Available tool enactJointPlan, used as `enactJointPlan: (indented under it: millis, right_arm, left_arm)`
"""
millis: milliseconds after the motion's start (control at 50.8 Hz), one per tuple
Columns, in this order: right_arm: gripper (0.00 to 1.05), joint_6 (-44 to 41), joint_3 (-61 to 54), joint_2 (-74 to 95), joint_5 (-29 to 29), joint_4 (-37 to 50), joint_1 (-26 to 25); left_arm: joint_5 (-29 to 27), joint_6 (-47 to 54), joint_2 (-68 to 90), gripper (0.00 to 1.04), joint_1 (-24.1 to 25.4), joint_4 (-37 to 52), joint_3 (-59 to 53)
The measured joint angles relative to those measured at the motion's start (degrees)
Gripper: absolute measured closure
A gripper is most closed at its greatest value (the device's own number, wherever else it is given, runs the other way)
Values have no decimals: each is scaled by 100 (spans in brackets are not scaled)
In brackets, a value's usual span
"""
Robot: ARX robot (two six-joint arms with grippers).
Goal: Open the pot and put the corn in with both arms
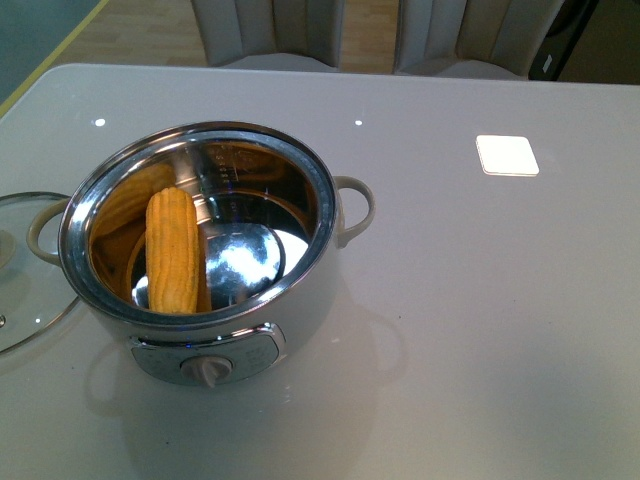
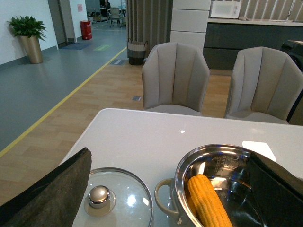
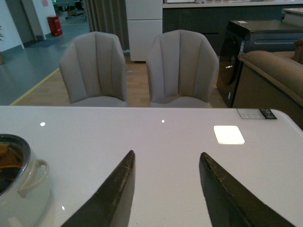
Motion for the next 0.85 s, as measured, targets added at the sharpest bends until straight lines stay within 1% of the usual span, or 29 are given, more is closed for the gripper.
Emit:
enactJointPlan:
  millis: [138, 158, 197, 217, 295, 315, 354, 394, 847]
  right_arm:
    - [42, -2, 0, 0, 0, 0, 0]
    - [40, 0, 0, 0, 0, 0, 0]
    - [33, 0, 0, 0, 0, 0, 0]
    - [31, -2, 0, 0, 0, 0, 0]
    - [17, -2, 0, 0, 0, 0, 0]
    - [12, 0, 0, 0, 0, 0, 0]
    - [7, 0, 0, 0, 0, 0, 0]
    - [9, 0, 0, 0, 0, 0, 0]
    - [9, 0, 0, 0, 0, 0, 0]
  left_arm:
    - [0, 0, 0, 7, 0, 0, 0]
    - [0, 0, 0, 7, 2, 0, 0]
    - [0, 0, 0, 7, 0, 0, 0]
    - [0, 0, 0, 7, 0, 0, 0]
    - [0, 0, 0, 7, 0, 0, 0]
    - [0, 0, 0, 7, 0, 0, 0]
    - [0, 0, 0, 7, 0, 0, 0]
    - [0, 0, 0, 7, 0, 0, 0]
    - [0, 0, 0, 7, 0, 0, 0]
